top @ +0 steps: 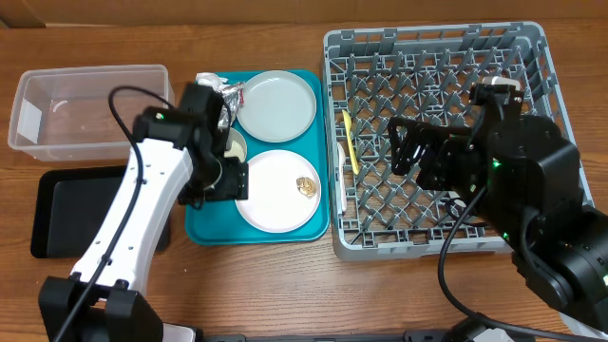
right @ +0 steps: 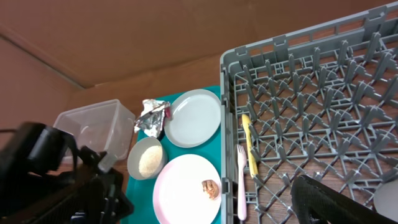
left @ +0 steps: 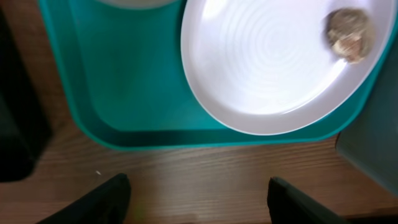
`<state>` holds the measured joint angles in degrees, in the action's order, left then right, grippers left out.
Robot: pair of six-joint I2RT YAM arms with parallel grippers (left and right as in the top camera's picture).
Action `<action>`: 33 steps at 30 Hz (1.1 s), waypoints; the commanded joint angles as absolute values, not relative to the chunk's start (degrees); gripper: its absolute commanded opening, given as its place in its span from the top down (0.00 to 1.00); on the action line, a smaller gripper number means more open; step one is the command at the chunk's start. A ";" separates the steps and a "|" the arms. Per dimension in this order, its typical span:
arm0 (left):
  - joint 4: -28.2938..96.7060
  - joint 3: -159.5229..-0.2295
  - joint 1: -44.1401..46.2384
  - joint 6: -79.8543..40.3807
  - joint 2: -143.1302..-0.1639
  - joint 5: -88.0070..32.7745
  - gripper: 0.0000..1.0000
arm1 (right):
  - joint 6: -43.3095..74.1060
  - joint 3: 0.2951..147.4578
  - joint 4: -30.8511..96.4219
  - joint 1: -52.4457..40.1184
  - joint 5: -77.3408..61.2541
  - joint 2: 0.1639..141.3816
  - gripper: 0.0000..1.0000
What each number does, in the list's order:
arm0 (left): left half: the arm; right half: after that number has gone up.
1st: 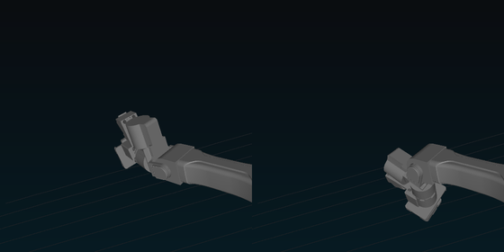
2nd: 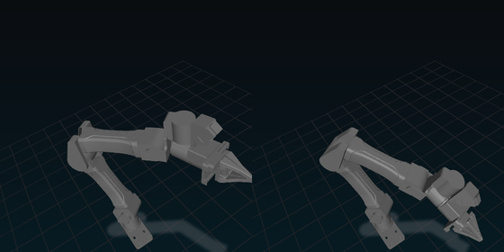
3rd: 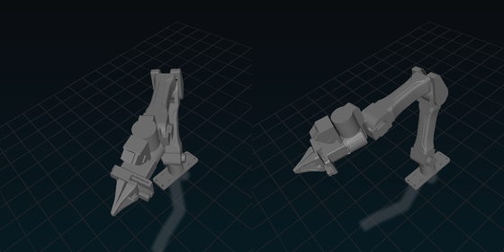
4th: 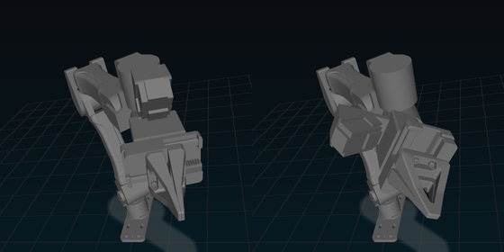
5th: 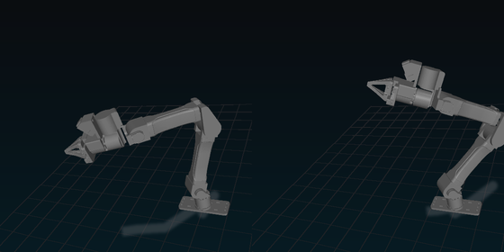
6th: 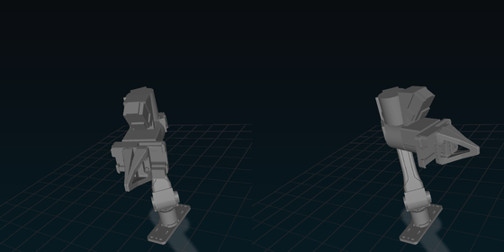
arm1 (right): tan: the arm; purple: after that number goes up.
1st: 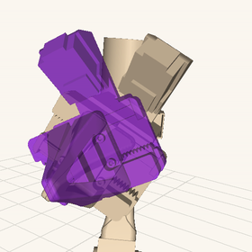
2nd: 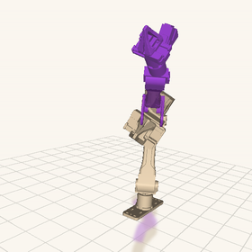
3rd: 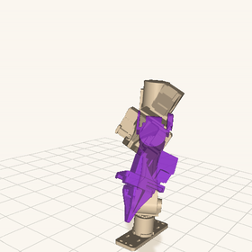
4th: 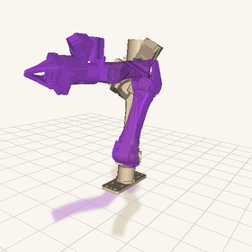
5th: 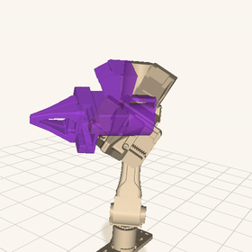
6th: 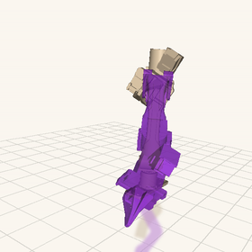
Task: Sort waste into correct bins and load items into the dishwasher rack
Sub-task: 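Grasp the rim of the pink plate with the left gripper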
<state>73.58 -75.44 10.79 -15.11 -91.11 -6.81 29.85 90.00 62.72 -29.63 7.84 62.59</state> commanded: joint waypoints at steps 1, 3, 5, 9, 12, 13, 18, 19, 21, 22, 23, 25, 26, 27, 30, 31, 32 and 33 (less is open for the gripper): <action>68.93 -69.12 10.92 -21.61 -91.50 -8.73 0.28 | 30.26 90.85 63.11 -29.50 8.58 62.48 0.00; 67.66 -67.75 10.92 -25.06 -91.50 -8.45 0.25 | 30.28 90.85 63.44 -29.50 8.56 62.48 0.00; 66.59 -66.70 10.92 -27.73 -91.50 -8.36 0.22 | 30.26 90.85 63.81 -29.50 8.54 62.48 0.00; 60.03 -62.11 10.92 -33.50 -91.50 -5.91 0.37 | 30.28 90.80 64.20 -29.50 8.47 62.48 0.00; 57.17 -60.49 10.92 -35.20 -91.50 -5.56 0.51 | 30.28 90.74 64.90 -29.50 8.54 62.54 0.00; 55.75 -59.77 10.92 -36.12 -91.50 -5.61 0.53 | 30.28 90.72 64.88 -29.50 8.54 62.81 0.00; 52.42 -57.08 10.92 -37.34 -91.50 -5.80 0.47 | 30.28 90.72 65.67 -29.50 7.90 64.25 0.00; 51.55 -56.31 10.94 -37.34 -91.50 -5.80 0.47 | 30.28 90.72 65.76 -29.50 7.90 64.40 0.00; 50.04 -54.54 10.94 -37.34 -91.50 -6.02 0.48 | 30.30 90.72 66.02 -29.50 7.88 64.84 0.00; 49.10 -53.39 10.94 -37.34 -91.50 -6.46 0.48 | 30.28 90.72 66.17 -29.50 7.90 65.01 0.00; 48.23 -52.58 10.92 -37.32 -91.50 -6.74 0.49 | 30.30 90.72 66.17 -29.50 7.90 65.01 0.00; 46.41 -51.40 10.94 -37.30 -91.50 -7.09 0.54 | 30.28 90.72 65.93 -29.50 7.90 65.01 0.00; 45.65 -50.96 10.98 -37.30 -91.50 -7.11 0.55 | 30.28 90.72 65.87 -29.50 7.90 65.01 0.00; 44.49 -50.35 11.07 -37.28 -91.50 -7.07 0.55 | 30.28 90.72 65.84 -29.50 7.92 65.01 0.00; 41.04 -48.53 11.31 -37.28 -91.50 -7.11 0.59 | 30.28 90.72 65.98 -29.50 7.90 65.01 0.00; 40.49 -48.27 11.49 -37.28 -91.50 -7.11 0.60 | 30.28 90.72 66.00 -29.50 7.90 65.01 0.00; 39.68 -47.99 11.77 -37.28 -91.50 -7.11 0.62 | 30.28 90.72 66.13 -29.50 7.90 65.01 0.00; 38.89 -47.94 12.19 -37.26 -91.50 -7.07 0.64 | 30.28 90.72 66.22 -29.50 7.90 65.01 0.00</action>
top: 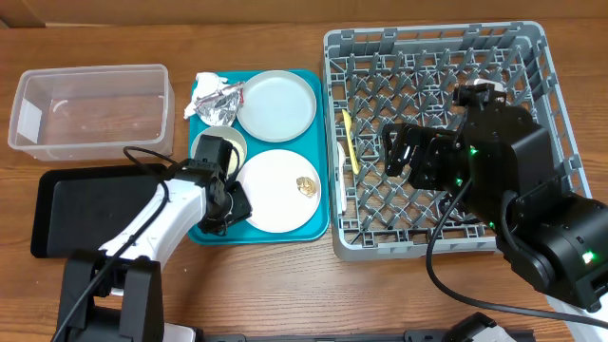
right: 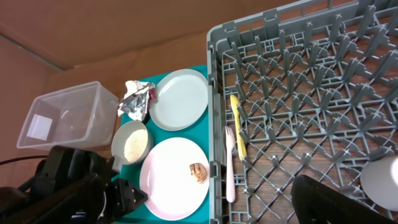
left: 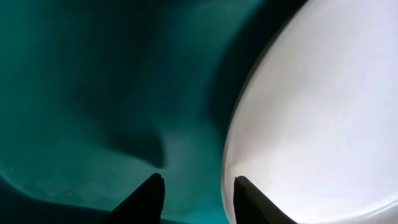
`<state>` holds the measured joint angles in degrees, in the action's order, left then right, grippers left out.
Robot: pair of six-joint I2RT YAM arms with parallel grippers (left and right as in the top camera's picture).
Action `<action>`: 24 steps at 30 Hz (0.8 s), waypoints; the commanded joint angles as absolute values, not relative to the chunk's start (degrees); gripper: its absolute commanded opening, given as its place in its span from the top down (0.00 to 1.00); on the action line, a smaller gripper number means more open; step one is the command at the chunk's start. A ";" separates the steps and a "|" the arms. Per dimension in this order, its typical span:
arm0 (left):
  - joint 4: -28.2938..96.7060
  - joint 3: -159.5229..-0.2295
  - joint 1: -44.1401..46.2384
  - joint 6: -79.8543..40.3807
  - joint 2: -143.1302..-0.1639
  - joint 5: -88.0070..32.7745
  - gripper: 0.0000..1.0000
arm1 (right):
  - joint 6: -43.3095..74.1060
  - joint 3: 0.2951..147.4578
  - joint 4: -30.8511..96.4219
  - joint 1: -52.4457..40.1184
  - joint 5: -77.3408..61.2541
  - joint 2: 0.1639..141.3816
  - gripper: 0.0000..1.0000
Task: Sort waste into correct bins and load items into the dishwasher rack
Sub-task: 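Grasp the rim of the pink plate with the left gripper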
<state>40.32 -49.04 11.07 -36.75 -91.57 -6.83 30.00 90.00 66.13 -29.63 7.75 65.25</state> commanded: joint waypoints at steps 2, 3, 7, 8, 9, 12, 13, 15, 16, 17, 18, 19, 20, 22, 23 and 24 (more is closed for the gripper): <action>37.60 -47.94 12.93 -37.26 -91.50 -7.05 0.69 | 30.28 90.72 66.19 -29.50 7.90 65.01 0.00; 37.19 -47.94 13.26 -37.26 -91.50 -7.01 0.75 | 30.28 90.72 66.15 -29.50 7.92 65.01 0.00; 36.82 -47.94 14.20 -37.06 -91.50 -6.83 0.89 | 30.28 90.72 66.22 -29.50 7.90 65.01 0.00; 36.84 -47.94 14.20 -36.75 -91.50 -6.85 0.92 | 30.28 90.72 66.22 -29.50 7.90 65.01 0.00; 36.86 -47.94 14.20 -36.32 -91.50 -6.83 0.94 | 30.28 90.72 66.22 -29.50 7.90 65.01 0.00; 37.50 -47.94 14.17 -35.99 -91.50 -5.91 0.96 | 30.28 90.72 66.19 -29.50 7.90 65.01 0.00; 37.76 -47.94 14.17 -35.97 -91.50 -5.74 0.96 | 30.28 90.72 66.19 -29.50 7.90 65.01 0.00; 38.15 -47.94 14.17 -35.97 -91.50 -5.76 0.96 | 30.28 90.72 66.28 -29.50 7.90 65.01 0.00; 38.59 -47.97 14.17 -35.97 -91.50 -5.76 0.96 | 30.28 90.72 66.39 -29.50 7.90 65.01 0.00; 38.96 -47.97 14.17 -35.97 -91.50 -5.74 0.96 | 30.28 90.72 66.37 -29.50 7.90 65.01 0.00; 39.29 -47.97 14.15 -35.97 -91.50 -5.76 0.96 | 30.28 90.72 66.37 -29.50 7.90 65.01 0.00; 39.86 -48.01 14.15 -35.97 -91.48 -5.76 0.96 | 30.28 90.72 66.39 -29.50 7.90 65.01 0.00; 40.34 -48.12 14.15 -35.97 -91.48 -5.67 0.96 | 30.28 90.72 66.41 -29.50 7.90 65.01 0.00; 40.91 -48.27 14.15 -35.83 -91.48 -5.52 0.96 | 30.28 90.72 66.46 -29.50 7.88 65.01 0.00; 40.97 -48.34 14.15 -35.77 -91.48 -5.54 0.96 | 30.28 90.72 66.43 -29.50 7.88 65.01 0.00; 41.10 -48.45 14.15 -35.77 -91.48 -5.54 0.96 | 30.28 90.72 66.41 -29.50 7.88 65.01 0.00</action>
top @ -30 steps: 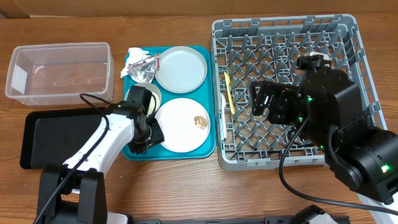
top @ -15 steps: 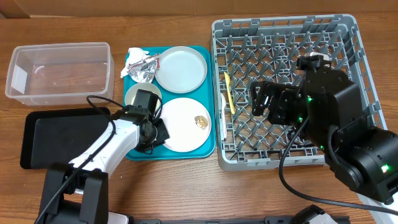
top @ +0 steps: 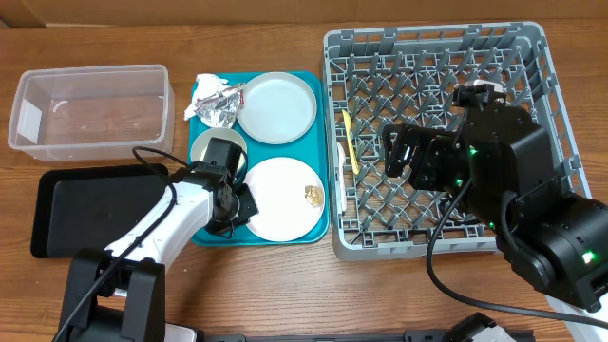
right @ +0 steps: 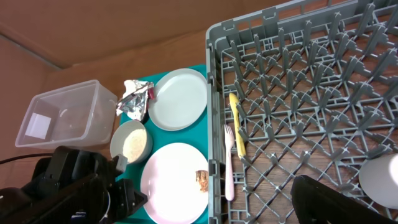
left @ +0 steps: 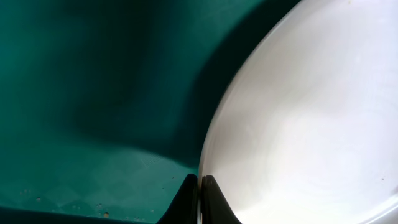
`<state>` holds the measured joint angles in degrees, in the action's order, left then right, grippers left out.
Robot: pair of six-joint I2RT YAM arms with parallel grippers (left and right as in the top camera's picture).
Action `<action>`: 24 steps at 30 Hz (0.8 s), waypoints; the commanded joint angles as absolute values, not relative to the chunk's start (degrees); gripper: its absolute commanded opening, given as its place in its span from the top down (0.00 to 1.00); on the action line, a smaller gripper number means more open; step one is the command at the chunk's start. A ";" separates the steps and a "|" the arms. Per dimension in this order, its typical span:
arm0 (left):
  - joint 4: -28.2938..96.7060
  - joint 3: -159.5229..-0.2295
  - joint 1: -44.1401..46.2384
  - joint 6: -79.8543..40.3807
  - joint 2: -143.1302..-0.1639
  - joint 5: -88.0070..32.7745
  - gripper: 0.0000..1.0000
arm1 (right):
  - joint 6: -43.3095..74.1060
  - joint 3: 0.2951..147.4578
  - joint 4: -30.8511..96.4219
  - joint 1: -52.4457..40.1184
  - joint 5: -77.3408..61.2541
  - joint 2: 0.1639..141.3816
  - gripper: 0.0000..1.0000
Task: Sort waste into correct bins and load items into the dishwasher rack
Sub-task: 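Grasp the rim of the pink plate with the left gripper, then lift the pink plate with the left gripper toward the black tray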
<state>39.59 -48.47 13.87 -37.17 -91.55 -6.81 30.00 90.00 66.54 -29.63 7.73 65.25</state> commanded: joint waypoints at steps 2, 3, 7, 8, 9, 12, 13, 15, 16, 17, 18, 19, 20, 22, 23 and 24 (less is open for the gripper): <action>41.58 -49.15 13.82 -35.75 -91.42 -5.76 0.96 | 30.28 90.72 66.41 -29.50 7.88 65.01 0.00; 42.09 -49.78 13.54 -35.75 -91.37 -6.04 0.96 | 30.28 90.72 66.46 -29.50 7.88 65.01 0.00; 45.10 -52.88 13.37 -34.61 -91.31 -6.70 0.96 | 30.28 90.72 66.52 -29.50 7.90 65.01 0.00; 46.28 -53.87 13.37 -34.44 -91.29 -6.63 0.96 | 30.28 90.72 66.52 -29.50 7.90 65.01 0.00; 47.09 -54.61 13.37 -34.17 -91.26 -6.59 0.96 | 30.28 90.72 66.52 -29.50 7.90 65.01 0.00; 50.72 -58.35 13.37 -33.28 -91.20 -5.48 0.96 | 30.28 90.72 66.50 -29.50 7.90 65.01 0.00; 51.31 -59.13 13.37 -32.82 -91.20 -5.48 0.96 | 30.28 90.72 66.46 -29.50 7.90 65.01 0.00; 52.58 -60.42 13.34 -32.73 -91.15 -5.32 0.96 | 30.28 90.72 66.50 -29.50 7.90 65.01 0.00; 53.17 -61.14 13.28 -32.73 -91.05 -5.37 0.96 | 30.28 90.72 66.54 -29.50 7.90 65.01 0.00; 53.65 -61.78 13.08 -32.73 -90.94 -5.37 0.96 | 30.28 90.72 66.57 -29.50 7.90 65.01 0.00; 54.11 -62.30 12.91 -32.71 -90.80 -5.37 0.96 | 30.28 90.72 66.54 -29.50 7.90 65.01 0.00; 54.52 -62.72 12.73 -32.67 -90.63 -5.41 0.96 | 30.28 90.72 66.52 -29.50 7.90 65.01 0.00; 54.85 -63.00 12.64 -32.45 -90.45 -5.41 0.96 | 30.28 90.72 66.54 -29.50 7.90 65.01 0.00; 55.53 -63.81 12.64 -31.64 -89.49 -5.37 0.96 | 30.28 90.72 66.52 -29.50 7.90 65.01 0.00; 55.68 -63.92 12.64 -31.16 -88.92 -5.34 0.96 | 30.28 90.72 66.50 -29.50 7.90 65.01 0.00; 55.83 -63.92 12.64 -30.83 -87.94 -5.15 0.96 | 30.28 90.72 66.50 -29.50 7.92 65.01 0.00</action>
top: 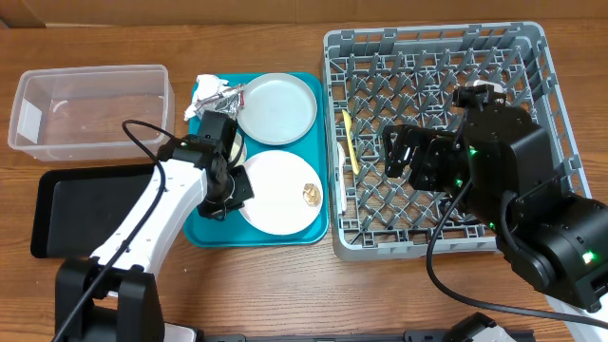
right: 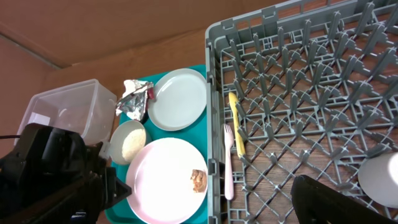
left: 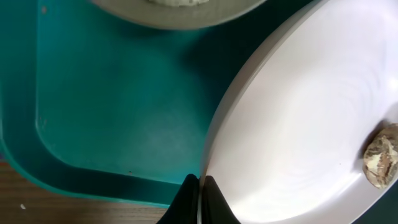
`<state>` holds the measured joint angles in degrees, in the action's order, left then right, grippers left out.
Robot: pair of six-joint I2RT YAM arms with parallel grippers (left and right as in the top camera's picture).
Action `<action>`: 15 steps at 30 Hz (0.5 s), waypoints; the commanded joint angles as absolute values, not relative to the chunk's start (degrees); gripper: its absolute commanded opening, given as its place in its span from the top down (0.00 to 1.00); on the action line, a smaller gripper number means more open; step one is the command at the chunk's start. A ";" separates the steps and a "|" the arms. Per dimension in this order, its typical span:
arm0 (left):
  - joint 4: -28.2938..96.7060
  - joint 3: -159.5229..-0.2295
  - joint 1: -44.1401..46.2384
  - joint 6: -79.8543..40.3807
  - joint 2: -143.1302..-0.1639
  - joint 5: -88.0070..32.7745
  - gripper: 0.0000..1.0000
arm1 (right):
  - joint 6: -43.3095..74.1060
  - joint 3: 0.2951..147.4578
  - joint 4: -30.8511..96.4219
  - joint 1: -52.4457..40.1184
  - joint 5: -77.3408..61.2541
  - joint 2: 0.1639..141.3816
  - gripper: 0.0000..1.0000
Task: Sort waste into correct bins and load items into the dishwasher rack
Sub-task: 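Lift the pink plate with the left gripper toward the black tray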
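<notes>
A white plate (top: 280, 192) carrying a brown food scrap (top: 308, 193) sits over the teal tray (top: 204, 228). My left gripper (top: 233, 190) is shut on the plate's left rim; in the left wrist view its fingertips (left: 199, 199) pinch the rim of the plate (left: 298, 124), which is raised off the tray floor (left: 93, 112). My right gripper (top: 408, 152) hovers open over the grey dishwasher rack (top: 437, 57), holding nothing. One finger (right: 336, 202) shows in the right wrist view.
The tray also holds a bowl of rice (top: 231, 144), a grey-green plate (top: 275, 106) and crumpled foil (top: 214, 95). A clear bin (top: 90, 109) and a black tray (top: 81, 209) sit to the left. A pink fork (top: 341, 180) and yellow utensil (top: 350, 138) lie in the rack.
The left gripper, still shut on the plate's rim, now stands higher above the tray, with the plate's left edge lifted. The right arm has not moved.
My left gripper was open above the tray's front edge. It then sat low in the tray, open beside the white plate's left rim. Then it was shut on that rim, and now holds the plate raised. The right gripper stayed over the rack.
</notes>
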<state>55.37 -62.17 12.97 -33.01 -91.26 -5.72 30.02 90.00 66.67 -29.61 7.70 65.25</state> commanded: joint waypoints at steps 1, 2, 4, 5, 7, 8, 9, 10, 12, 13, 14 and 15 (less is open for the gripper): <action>56.10 -63.92 12.62 -30.85 -86.96 -4.67 0.96 | 30.28 90.72 66.54 -29.50 7.90 65.01 0.00; 56.36 -63.92 12.47 -30.83 -86.19 -4.40 0.96 | 30.28 90.72 66.54 -29.50 7.90 65.01 0.00; 57.45 -63.92 11.60 -30.83 -84.55 -4.40 0.96 | 30.28 90.72 66.54 -29.50 7.90 65.01 0.00; 58.50 -63.92 10.81 -30.79 -83.09 -4.40 0.96 | 30.28 90.72 66.57 -29.50 7.90 65.01 0.00; 59.88 -63.92 9.06 -30.13 -80.42 -4.45 0.96 | 30.28 90.72 66.57 -29.50 7.90 65.01 0.00; 60.34 -63.92 8.38 -29.76 -79.40 -4.49 0.96 | 30.28 90.72 66.54 -29.50 7.90 65.01 0.00; 61.30 -63.92 7.33 -29.65 -77.87 -4.49 0.96 | 30.28 90.72 66.54 -29.50 7.90 65.01 0.00; 62.33 -63.92 6.07 -29.06 -76.09 -4.49 0.96 | 30.28 90.72 66.57 -29.50 7.90 65.01 0.00; 64.97 -63.92 2.42 -27.66 -72.05 -4.43 0.96 | 30.28 90.72 66.61 -29.50 7.88 65.01 0.00; 66.02 -63.92 0.67 -26.85 -70.52 -4.36 0.96 | 30.28 90.72 66.63 -29.50 7.88 65.01 0.00; 67.18 -63.92 -0.95 -26.74 -69.23 -3.88 0.96 | 30.28 90.72 66.63 -29.50 7.88 65.01 0.00; 68.77 -63.92 -3.79 -26.61 -67.37 -3.16 0.96 | 30.28 90.72 66.61 -29.50 7.88 65.01 0.00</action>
<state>66.43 -62.30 1.34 -29.10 -72.05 -4.64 29.98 90.00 66.72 -29.63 7.73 65.25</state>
